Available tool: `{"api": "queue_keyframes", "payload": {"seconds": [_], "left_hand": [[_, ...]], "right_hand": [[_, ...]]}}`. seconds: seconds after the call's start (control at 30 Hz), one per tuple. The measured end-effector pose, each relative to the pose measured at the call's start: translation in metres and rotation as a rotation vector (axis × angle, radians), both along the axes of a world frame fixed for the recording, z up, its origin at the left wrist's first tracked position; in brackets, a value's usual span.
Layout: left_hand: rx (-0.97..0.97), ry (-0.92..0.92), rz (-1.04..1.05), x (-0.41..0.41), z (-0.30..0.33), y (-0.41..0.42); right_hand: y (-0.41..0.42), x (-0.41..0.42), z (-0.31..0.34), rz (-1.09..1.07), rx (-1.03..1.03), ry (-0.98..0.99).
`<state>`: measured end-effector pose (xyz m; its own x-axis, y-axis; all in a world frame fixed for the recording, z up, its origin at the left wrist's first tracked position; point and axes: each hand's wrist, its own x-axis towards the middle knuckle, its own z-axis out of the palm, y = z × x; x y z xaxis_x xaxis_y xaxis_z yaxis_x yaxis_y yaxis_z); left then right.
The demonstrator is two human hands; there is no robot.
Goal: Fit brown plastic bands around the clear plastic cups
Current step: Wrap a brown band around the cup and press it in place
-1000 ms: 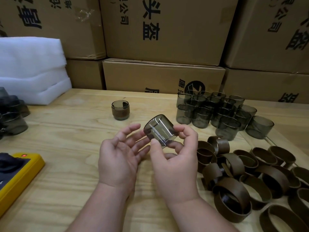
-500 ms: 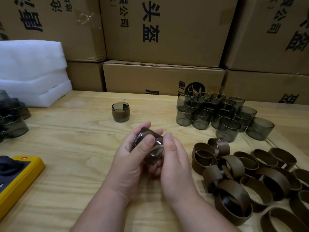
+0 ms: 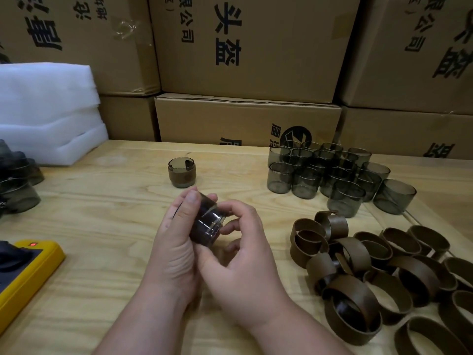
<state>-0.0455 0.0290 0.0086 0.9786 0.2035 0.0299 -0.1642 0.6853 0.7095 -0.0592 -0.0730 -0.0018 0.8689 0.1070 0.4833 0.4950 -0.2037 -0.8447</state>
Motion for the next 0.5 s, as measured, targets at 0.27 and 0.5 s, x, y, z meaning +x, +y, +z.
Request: {"api": "queue_keyframes", "payload": {"seconds": [0.27,0.5], "left_hand": [[-0.028,-0.030,-0.053,0.0011,-0.0026,0.0006],[0.057,0.032,-0.076,-0.0013,-0.0005,-0.0066]], "right_hand": [[-0.0057,0.0005,0.0021,0.091,0.100,0.144],[-0.0035,0.0047,-0.0007,-0.032,0.213,0.070]]}}
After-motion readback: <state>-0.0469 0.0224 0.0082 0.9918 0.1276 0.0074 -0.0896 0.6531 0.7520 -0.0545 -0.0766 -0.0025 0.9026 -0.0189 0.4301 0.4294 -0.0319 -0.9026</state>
